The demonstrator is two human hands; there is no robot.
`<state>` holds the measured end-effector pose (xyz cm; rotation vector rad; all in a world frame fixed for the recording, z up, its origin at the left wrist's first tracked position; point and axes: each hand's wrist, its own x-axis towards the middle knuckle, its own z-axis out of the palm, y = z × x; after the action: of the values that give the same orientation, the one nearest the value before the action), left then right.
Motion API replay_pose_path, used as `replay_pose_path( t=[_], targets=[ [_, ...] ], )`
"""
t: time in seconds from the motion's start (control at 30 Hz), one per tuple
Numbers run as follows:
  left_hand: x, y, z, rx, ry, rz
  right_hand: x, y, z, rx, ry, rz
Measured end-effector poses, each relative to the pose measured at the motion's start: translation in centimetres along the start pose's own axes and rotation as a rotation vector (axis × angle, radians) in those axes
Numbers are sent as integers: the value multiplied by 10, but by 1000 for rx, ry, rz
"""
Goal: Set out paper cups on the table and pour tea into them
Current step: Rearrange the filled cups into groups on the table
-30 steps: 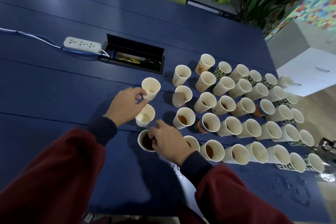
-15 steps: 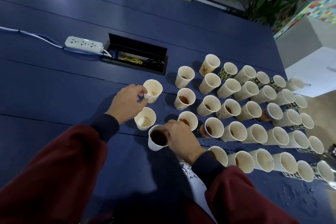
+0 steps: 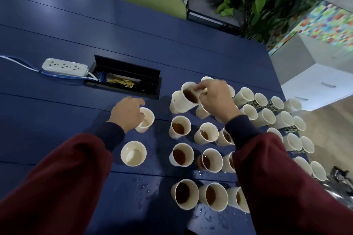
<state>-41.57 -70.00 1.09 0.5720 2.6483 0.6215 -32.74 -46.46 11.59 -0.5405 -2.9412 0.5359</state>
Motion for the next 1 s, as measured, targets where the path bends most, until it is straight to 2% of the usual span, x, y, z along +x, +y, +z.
replay_pose_path(
  t=[0.17, 0.33, 0.77, 1.0],
  targets=[
    [9, -1, 5, -10, 14, -21, 70, 20, 13, -2, 63, 102],
    [15, -7, 8, -60, 40, -43, 117, 30, 49, 13, 28, 196],
    [13, -13, 15, -171, 65, -29, 132, 38, 97, -64, -156, 301],
    [13, -16, 17, -226, 52, -56, 126, 35, 90, -29, -214, 224]
  ],
)
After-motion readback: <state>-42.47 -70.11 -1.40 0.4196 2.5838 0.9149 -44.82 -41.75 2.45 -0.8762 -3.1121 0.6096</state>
